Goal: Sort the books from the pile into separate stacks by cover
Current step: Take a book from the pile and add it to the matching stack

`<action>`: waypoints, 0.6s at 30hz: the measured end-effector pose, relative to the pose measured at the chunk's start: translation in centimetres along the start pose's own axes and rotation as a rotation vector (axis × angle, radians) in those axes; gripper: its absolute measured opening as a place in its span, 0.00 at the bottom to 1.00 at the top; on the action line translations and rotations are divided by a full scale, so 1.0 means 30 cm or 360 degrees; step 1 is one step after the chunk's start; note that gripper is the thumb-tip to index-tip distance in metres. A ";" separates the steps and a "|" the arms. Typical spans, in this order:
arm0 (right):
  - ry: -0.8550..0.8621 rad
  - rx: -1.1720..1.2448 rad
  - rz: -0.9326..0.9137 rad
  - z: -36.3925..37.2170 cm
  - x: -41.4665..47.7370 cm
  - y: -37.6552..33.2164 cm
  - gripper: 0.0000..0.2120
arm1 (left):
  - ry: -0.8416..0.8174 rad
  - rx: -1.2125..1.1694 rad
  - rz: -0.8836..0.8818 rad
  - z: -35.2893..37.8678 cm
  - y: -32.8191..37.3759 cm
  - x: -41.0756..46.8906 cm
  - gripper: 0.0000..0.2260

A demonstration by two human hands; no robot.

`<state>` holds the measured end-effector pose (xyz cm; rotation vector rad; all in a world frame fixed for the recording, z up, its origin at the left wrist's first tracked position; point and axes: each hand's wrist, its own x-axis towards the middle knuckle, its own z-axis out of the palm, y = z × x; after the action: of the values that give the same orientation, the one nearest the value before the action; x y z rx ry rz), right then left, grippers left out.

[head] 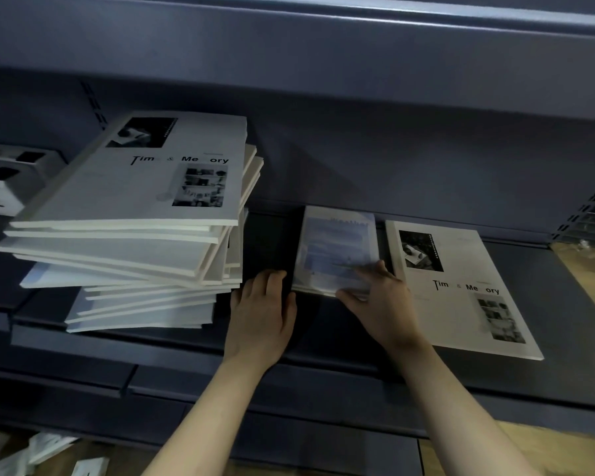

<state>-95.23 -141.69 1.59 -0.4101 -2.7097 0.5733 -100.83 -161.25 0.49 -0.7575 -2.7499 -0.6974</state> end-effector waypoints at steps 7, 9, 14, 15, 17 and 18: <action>-0.0008 0.0110 -0.0029 -0.013 -0.007 0.007 0.18 | -0.0012 -0.0025 -0.0013 -0.006 0.003 -0.001 0.19; -0.0006 0.0260 -0.0097 -0.029 -0.015 0.013 0.16 | -0.0008 -0.0053 -0.0004 -0.009 0.003 -0.002 0.17; 0.0150 0.0181 -0.0090 -0.057 -0.049 0.019 0.08 | -0.0016 -0.0222 0.0219 -0.063 0.050 -0.021 0.15; 0.0181 0.0130 -0.0095 -0.060 -0.055 0.021 0.07 | -0.0009 -0.0274 0.0286 -0.092 0.077 -0.028 0.16; 0.0220 0.0085 -0.0090 -0.065 -0.065 0.022 0.06 | 0.0064 -0.0337 0.0431 -0.167 0.135 -0.042 0.17; 0.0232 0.0096 -0.0064 -0.070 -0.071 0.017 0.06 | 0.0137 -0.0382 0.0490 -0.210 0.161 -0.047 0.16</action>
<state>-92.41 -141.26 2.61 -0.3663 -2.5490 0.5888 -96.64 -161.32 7.38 -1.1409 -2.4226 -0.9731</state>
